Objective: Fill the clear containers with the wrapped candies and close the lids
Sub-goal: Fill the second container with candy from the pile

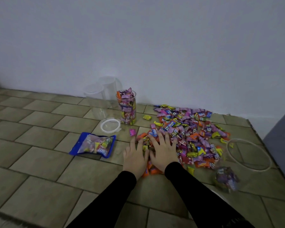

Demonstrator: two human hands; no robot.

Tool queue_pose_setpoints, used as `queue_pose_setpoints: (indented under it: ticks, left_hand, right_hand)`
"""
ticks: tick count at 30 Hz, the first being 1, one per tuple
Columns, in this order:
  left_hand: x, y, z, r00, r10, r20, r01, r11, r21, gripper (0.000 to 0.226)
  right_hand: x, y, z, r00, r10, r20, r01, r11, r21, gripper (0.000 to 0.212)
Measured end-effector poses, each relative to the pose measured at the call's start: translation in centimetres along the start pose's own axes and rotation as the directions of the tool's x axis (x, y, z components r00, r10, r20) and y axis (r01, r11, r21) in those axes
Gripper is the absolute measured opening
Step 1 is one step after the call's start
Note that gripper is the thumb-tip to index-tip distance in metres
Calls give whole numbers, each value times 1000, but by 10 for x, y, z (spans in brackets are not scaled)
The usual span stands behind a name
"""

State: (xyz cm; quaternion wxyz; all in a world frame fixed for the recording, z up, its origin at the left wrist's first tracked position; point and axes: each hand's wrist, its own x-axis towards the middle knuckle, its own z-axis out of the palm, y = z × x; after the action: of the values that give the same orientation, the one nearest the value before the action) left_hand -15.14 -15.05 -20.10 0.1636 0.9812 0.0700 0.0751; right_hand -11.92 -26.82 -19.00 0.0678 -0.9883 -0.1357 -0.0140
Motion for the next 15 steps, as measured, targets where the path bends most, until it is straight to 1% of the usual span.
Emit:
queue_pose_setpoints:
  ticks: [2, 5, 7, 10, 13, 15]
  left_hand:
    - [11, -1, 2, 999, 35, 32, -35, 999, 11, 54]
    - [26, 2, 5, 992, 85, 88, -88, 996, 21, 51]
    - [33, 3, 8, 993, 93, 78, -93, 996, -4, 47]
    - [41, 0, 10, 995, 94, 29, -93, 994, -49, 41]
    - [51, -1, 7, 992, 120, 44, -118, 992, -44, 38]
    - [59, 0, 4, 988, 140, 65, -138, 990, -30, 36]
  right_hand:
    - [8, 3, 2, 1000, -23, -11, 22, 1000, -15, 57]
    - [16, 7, 2, 998, 12, -59, -10, 1000, 28, 54]
    - [21, 9, 3, 997, 55, -62, -49, 995, 89, 49]
    - [23, 10, 6, 993, 98, -73, -88, 988, 129, 43]
    - [29, 14, 4, 992, 122, -35, -112, 974, 197, 42]
    - [36, 19, 0, 990, 141, 7, -137, 952, 272, 41]
